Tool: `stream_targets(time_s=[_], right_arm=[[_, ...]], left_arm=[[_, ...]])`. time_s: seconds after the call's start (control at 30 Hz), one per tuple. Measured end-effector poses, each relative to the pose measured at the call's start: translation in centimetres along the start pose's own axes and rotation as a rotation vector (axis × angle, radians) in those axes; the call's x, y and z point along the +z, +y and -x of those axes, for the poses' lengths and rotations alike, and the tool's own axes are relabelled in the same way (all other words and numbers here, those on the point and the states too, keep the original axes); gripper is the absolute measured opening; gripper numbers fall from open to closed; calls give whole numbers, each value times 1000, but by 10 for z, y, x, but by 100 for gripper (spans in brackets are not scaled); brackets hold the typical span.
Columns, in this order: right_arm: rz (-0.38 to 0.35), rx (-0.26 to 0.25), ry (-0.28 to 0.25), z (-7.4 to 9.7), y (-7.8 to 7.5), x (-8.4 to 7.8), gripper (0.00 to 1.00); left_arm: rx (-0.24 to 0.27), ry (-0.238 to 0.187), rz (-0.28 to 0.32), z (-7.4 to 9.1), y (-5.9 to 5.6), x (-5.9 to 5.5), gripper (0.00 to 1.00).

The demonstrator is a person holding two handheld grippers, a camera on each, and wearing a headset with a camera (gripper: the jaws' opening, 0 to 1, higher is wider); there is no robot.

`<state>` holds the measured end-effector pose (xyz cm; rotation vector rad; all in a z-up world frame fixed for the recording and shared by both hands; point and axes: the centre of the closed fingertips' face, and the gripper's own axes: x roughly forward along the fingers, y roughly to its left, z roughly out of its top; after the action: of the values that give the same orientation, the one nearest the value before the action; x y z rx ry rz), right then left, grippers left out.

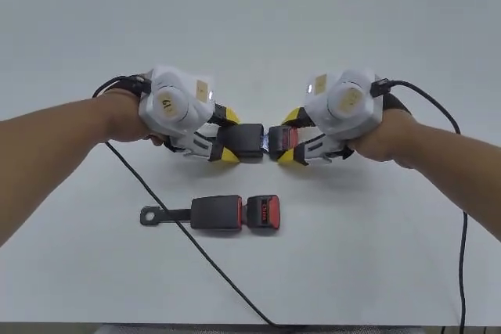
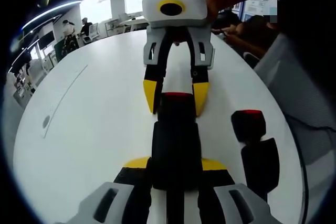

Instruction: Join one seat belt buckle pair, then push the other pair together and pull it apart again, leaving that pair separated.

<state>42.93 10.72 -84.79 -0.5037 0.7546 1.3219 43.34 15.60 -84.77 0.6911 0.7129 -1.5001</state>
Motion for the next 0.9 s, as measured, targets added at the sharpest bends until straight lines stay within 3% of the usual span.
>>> stream_targets(time_s=[0.47,0.73,0.9], right_arm=[[-8,8,-45,0,-1,1,35],[-29,2,-111,4,-2,-3,35],[-19,4,-113,8,-3,-7,35]], left_arm=[[0,-8,7,0,0,0,35],[13,-28,21,1,0,-2,35],[15,-29,26,1,1,-1,35]])
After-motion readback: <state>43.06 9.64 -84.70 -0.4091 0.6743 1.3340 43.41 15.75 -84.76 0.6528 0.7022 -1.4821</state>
